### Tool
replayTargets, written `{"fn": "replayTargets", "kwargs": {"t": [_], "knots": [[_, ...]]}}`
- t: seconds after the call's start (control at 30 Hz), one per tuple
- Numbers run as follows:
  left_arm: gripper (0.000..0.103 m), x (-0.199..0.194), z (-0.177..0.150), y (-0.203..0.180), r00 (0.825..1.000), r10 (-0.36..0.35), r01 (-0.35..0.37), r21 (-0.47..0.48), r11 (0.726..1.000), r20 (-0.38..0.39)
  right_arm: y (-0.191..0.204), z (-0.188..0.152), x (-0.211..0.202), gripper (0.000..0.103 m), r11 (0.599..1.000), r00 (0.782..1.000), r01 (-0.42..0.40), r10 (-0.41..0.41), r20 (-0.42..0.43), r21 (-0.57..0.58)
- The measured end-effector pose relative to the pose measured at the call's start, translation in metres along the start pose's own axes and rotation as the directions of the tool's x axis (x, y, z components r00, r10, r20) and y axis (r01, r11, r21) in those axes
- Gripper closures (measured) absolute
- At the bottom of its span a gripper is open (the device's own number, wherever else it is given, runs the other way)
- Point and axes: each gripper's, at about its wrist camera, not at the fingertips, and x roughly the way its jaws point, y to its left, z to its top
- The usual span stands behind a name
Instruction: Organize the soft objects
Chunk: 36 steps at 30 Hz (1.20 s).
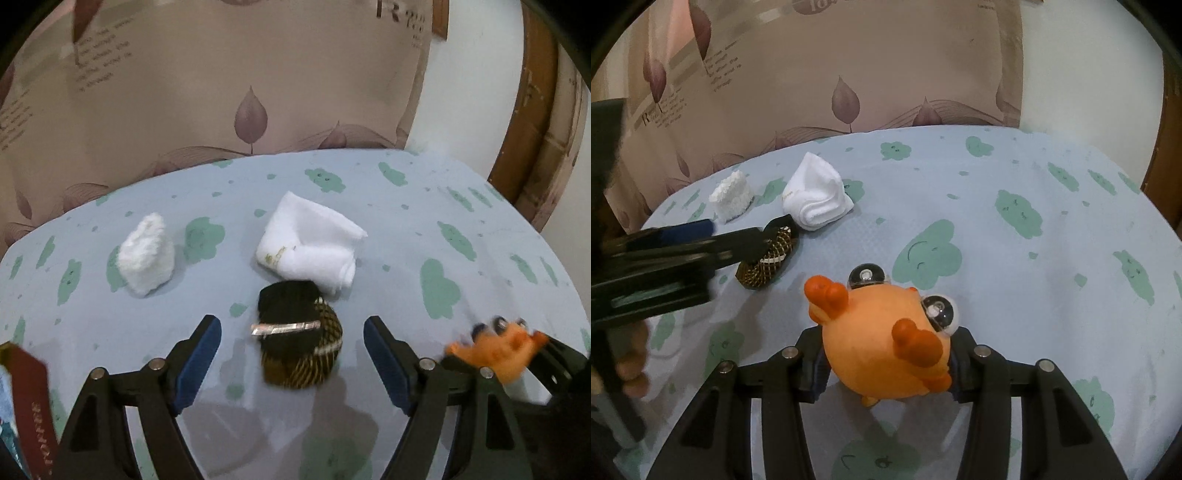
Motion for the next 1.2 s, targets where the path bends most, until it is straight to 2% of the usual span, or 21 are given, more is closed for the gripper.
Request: {"fn": "replayTargets", "kwargs": {"t": [0.23,0.37,0.43,0.47,0.5,0.53,0.57,0.6,0.8,0.97,1.07,1.2], "knots": [[0.021,0.038,0.004,-0.002,0.997,0.079,-0.079,0.018,0.997,-0.024,0.000,0.000,0.001,0.057,1.000,1.000,-0.010,0.010,-0.005,0.008],[0.021,0.050,-0.002,0.005,0.995,0.084,-0.085,-0.009,0.996,-0.058,0.000,0.000,0.002,0.056,1.000,1.000,-0.008,0.008,-0.006,0.007],[0.022,0.048,-0.003,0.012,0.996,0.062,-0.064,-0.041,0.997,-0.058,0.000,0.000,0.002,0.055,1.000,1.000,-0.010,0.010,-0.007,0.007],[0.024,0.048,-0.004,0.015,0.996,0.064,-0.067,-0.058,0.996,-0.061,0.000,0.000,0.002,0.055,1.000,1.000,-0.009,0.009,-0.007,0.007],[0.035,0.047,-0.005,0.019,0.996,0.064,-0.069,-0.080,0.994,-0.065,0.001,0.000,0.002,0.055,1.000,1.000,-0.007,0.007,-0.008,0.006],[0.041,0.044,-0.008,0.022,0.996,0.064,-0.069,-0.092,0.993,-0.059,0.001,0.000,0.002,0.055,1.000,1.000,-0.006,0.006,-0.008,0.005],[0.056,0.043,-0.009,0.023,0.996,0.073,-0.078,-0.095,0.992,-0.057,0.001,0.000,0.002,0.055,1.000,1.000,-0.005,0.005,-0.007,0.004],[0.058,0.039,-0.011,0.025,0.996,0.077,-0.082,-0.091,0.992,-0.055,0.001,0.001,0.002,0.055,1.000,1.000,-0.004,0.004,-0.007,0.004],[0.060,0.019,-0.019,0.042,0.997,0.017,-0.028,-0.157,0.987,-0.071,0.001,0.001,0.003,0.055,1.000,1.000,-0.002,0.002,-0.008,0.002],[0.060,0.001,-0.027,0.042,0.996,0.063,-0.070,-0.137,0.988,-0.061,0.002,0.000,0.005,0.055,1.000,1.000,0.006,-0.006,-0.010,-0.003],[0.060,-0.010,-0.031,0.042,0.996,0.066,-0.073,-0.141,0.987,-0.053,0.002,0.000,0.006,0.055,1.000,1.000,0.009,-0.009,-0.011,-0.005],[0.060,-0.026,-0.035,0.040,0.993,0.114,-0.117,-0.131,0.985,-0.026,0.002,-0.001,0.005,0.055,1.000,1.000,0.012,-0.012,-0.012,-0.011]]}}
